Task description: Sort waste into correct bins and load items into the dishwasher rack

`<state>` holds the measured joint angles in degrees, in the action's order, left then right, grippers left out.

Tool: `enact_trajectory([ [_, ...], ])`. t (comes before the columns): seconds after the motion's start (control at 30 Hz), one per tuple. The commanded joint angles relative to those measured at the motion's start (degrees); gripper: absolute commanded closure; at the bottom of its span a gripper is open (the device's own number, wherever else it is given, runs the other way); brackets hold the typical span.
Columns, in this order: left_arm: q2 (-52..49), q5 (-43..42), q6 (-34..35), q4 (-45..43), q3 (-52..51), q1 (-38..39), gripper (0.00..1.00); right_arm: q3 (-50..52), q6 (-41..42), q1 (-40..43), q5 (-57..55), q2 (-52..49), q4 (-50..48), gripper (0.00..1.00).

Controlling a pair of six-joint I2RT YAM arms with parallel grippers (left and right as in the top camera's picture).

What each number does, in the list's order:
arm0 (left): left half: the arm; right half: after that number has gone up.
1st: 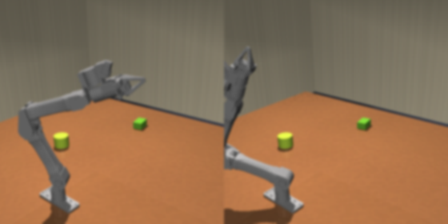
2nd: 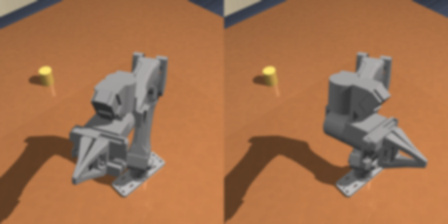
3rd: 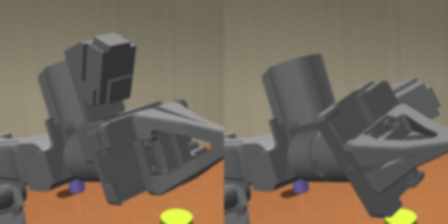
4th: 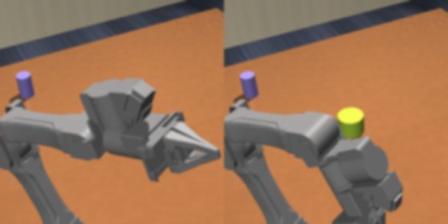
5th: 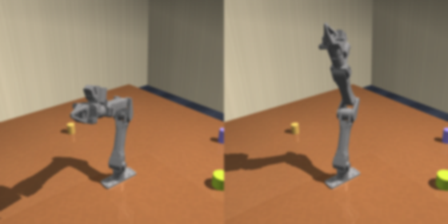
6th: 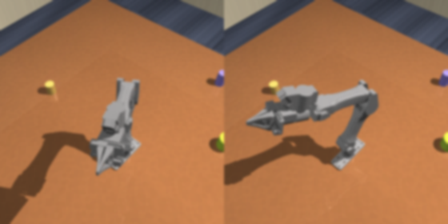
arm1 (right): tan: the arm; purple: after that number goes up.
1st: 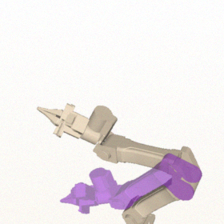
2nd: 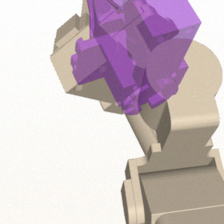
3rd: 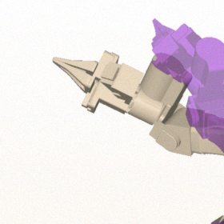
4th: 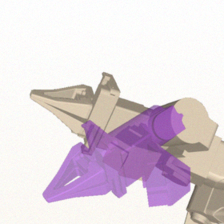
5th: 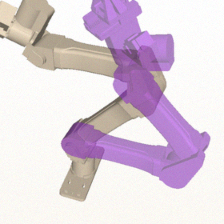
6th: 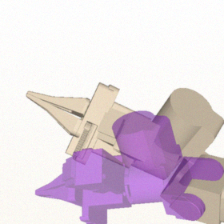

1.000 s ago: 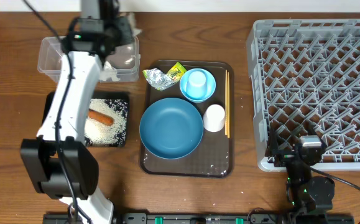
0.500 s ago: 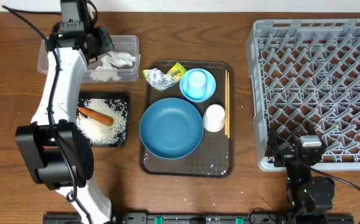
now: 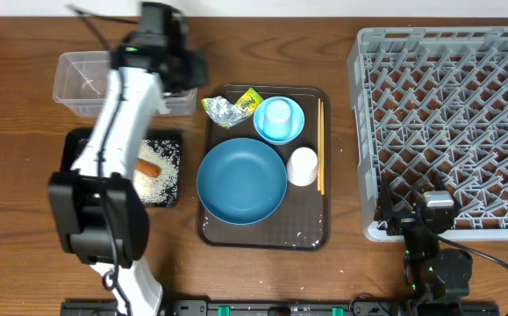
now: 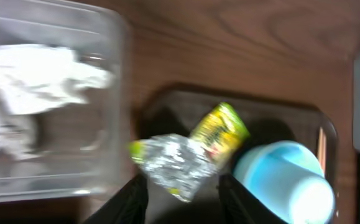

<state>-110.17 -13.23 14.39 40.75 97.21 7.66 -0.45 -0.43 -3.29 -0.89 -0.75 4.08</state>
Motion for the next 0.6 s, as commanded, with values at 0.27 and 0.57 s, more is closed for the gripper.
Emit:
enact_trajectory([
  [0.27,-5.53,12.92,3.89,-0.28,0.13,9.01,0.48,0.13,0.81,0.63,-0.15,0.02,0.17,0.01],
  [0.57,-9.75,12.92,14.82,-1.81,0.13,7.34,0.44,0.13,0.81,0.63,-0.15,0.02,0.17,0.01],
])
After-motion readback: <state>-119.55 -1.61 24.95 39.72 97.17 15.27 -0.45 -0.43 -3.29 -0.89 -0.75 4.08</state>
